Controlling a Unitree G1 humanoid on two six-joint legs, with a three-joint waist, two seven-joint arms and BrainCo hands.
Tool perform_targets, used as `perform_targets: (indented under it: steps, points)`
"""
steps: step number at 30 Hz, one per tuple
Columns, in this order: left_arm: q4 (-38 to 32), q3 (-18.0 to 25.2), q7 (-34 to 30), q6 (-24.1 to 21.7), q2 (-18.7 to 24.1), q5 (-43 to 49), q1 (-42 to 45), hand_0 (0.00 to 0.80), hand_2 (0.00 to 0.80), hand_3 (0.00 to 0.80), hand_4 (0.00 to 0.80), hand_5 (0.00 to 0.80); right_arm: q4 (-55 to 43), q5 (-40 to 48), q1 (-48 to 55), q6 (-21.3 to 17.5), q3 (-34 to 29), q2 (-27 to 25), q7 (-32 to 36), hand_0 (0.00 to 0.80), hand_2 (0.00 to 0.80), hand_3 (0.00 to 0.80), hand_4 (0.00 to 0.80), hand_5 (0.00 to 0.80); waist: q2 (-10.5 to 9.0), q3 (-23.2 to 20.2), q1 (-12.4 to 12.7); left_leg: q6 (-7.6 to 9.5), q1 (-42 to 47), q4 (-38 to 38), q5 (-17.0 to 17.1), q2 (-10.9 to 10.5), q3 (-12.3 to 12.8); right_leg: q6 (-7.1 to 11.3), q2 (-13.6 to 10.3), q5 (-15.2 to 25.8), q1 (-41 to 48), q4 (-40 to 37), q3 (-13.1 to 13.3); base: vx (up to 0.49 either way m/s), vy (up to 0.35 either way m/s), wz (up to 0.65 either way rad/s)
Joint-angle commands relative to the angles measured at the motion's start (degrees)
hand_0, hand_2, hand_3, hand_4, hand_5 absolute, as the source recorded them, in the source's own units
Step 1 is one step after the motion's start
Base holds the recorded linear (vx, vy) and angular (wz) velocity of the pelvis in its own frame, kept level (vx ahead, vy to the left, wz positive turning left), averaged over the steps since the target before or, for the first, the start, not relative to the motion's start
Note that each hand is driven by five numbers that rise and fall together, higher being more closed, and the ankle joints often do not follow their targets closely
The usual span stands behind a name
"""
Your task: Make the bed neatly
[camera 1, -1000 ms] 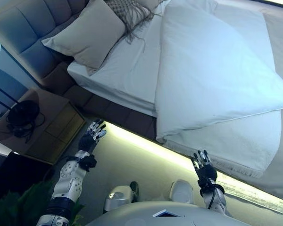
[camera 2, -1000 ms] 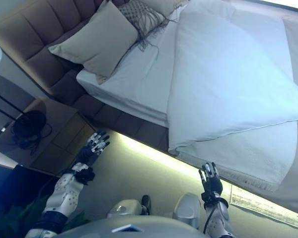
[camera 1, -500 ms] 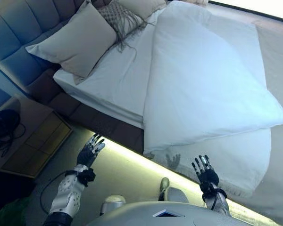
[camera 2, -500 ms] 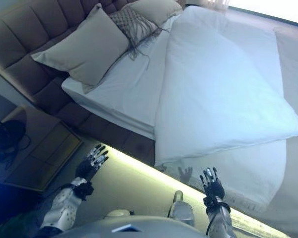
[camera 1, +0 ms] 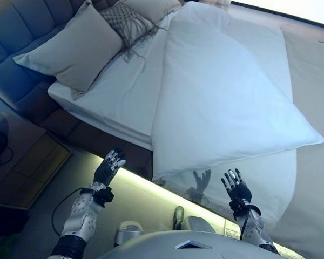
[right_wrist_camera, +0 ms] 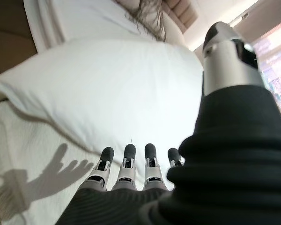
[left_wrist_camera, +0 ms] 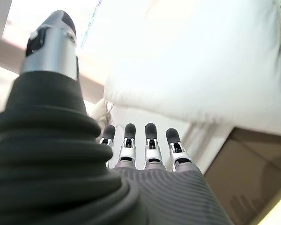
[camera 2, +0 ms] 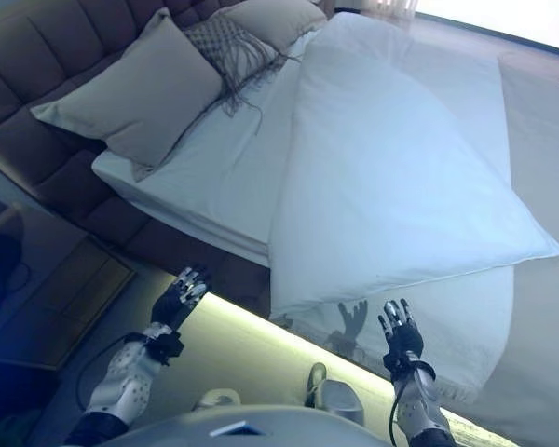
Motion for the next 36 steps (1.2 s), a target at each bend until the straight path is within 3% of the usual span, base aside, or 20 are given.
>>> perform_targets:
  steps: [1,3,6,13,16,22,26,28,31,33,36]
  points:
    - [-1.7,0.3,-1.2,-3.0,0.4,2.0,-2.4,0.000,0.000,0.000,0.000,0.000,-2.0,2.0,-1.9,-3.8,0.2,-1.4,-0.1,0.000,0.000,0.000,0.000,0.000,-0.44,0.2,-0.7,-1.21,-3.8,8.1,8.5,-1.0,2.2,0.61,-0.2,-4.3,2.9,4.1,1.1,0.067,-0.149,-0.07]
    - [-1.3,0.0,-1.5,-2.8,0.7,2.1,-3.2,0.000,0.000,0.000,0.000,0.000,-3.0,2.2,-1.4,-4.3,0.0,-1.0,-0.5,0.000,0.000,0.000,0.000,0.000,0.24,0.3,-1.0,-1.51,-4.0,2.8,10.3,-0.1,2.5,0.76,0.9,-5.2,3.5,4.1,1.8,0.078,-0.059,0.04]
    - [-0.3,-0.6,-1.5,-2.7,0.9,1.2,-4.7,0.000,0.000,0.000,0.000,0.000,-4.4,2.7,-0.2,-4.1,-0.6,-0.8,-1.1,0.000,0.000,0.000,0.000,0.000,1.85,0.6,-1.4,-3.47,-5.4,-8.1,14.5,0.9,1.5,1.32,2.3,-6.4,5.2,3.4,3.1,0.092,0.031,-0.11]
    - [0.0,0.0,-2.0,-3.3,-0.5,1.6,-3.5,0.000,0.000,0.000,0.000,0.000,-5.3,1.5,2.8,-3.8,-1.0,-1.0,1.3,0.000,0.000,0.000,0.000,0.000,3.65,1.1,0.3,-6.14,-8.2,-22.0,20.7,1.9,-1.6,2.07,2.1,-8.6,8.8,2.7,3.5,0.137,0.026,0.25]
    - [0.3,0.1,-2.5,-2.9,-0.3,1.7,-3.1,0.000,0.000,0.000,0.000,0.000,-4.9,2.0,3.3,-4.2,-1.2,-0.8,1.9,0.000,0.000,0.000,0.000,0.000,4.59,0.7,0.3,-6.62,-9.2,-24.1,21.7,2.7,-2.3,1.71,2.4,-10.2,9.2,3.9,4.0,0.181,0.046,-0.47]
    - [-0.3,0.4,-2.8,-1.7,0.3,1.4,-2.0,0.000,0.000,0.000,0.000,0.000,-2.4,2.9,4.7,-4.3,-2.6,-0.5,4.3,0.000,0.000,0.000,0.000,0.000,5.77,0.3,0.5,-6.87,-12.3,-24.4,20.0,2.5,-3.2,1.24,2.9,-12.8,10.1,6.2,5.0,0.247,0.086,-0.31]
    - [0.1,0.9,-3.8,-1.4,0.6,1.7,-1.3,0.000,0.000,0.000,0.000,0.000,-2.5,2.4,5.4,-4.3,-2.7,-0.1,4.6,0.000,0.000,0.000,0.000,0.000,6.04,0.1,1.3,-6.16,-12.4,-24.4,18.9,1.0,-3.1,1.97,1.9,-14.5,12.0,7.3,5.8,0.338,0.163,-0.13]
    - [0.5,0.8,-4.1,-1.8,0.7,1.3,-1.6,0.000,0.000,0.000,0.000,0.000,-2.8,2.5,5.0,-4.2,-2.2,-0.2,4.1,0.000,0.000,0.000,0.000,0.000,5.45,0.3,1.6,-4.83,-11.4,-23.0,15.2,-0.5,-3.2,3.10,0.1,-14.6,12.7,7.9,6.4,0.342,0.227,-0.22]
    - [0.4,1.0,-3.3,-1.9,1.4,1.8,-1.6,0.000,0.000,0.000,0.000,0.000,-2.3,2.4,4.7,-4.2,-1.3,1.1,3.3,0.000,0.000,0.000,0.000,0.000,5.16,0.3,2.5,-3.46,-11.0,-21.0,12.9,-3.1,-4.1,5.28,-3.8,-14.6,13.0,10.8,5.8,0.389,0.295,-0.26]
    - [-0.1,1.2,-3.1,-2.3,1.8,2.5,-1.6,0.000,0.000,0.000,0.000,0.000,-3.5,2.2,4.9,-2.9,-0.9,2.5,3.0,0.000,0.000,0.000,0.000,0.000,4.16,-0.5,3.2,-1.16,-11.1,-18.6,11.4,-5.7,-4.4,7.47,-7.6,-9.6,11.9,13.7,5.4,0.346,0.268,-0.36]
    - [-1.6,1.6,-2.0,-1.6,2.7,2.0,-1.1,0.000,0.000,0.000,0.000,0.000,-5.9,0.6,6.3,-3.6,0.7,3.3,2.5,0.000,0.000,0.000,0.000,0.000,4.12,-1.4,3.4,0.91,-10.1,-18.2,10.1,-7.6,-3.7,7.42,-10.0,-6.3,10.4,17.2,5.2,0.298,0.246,-0.22]
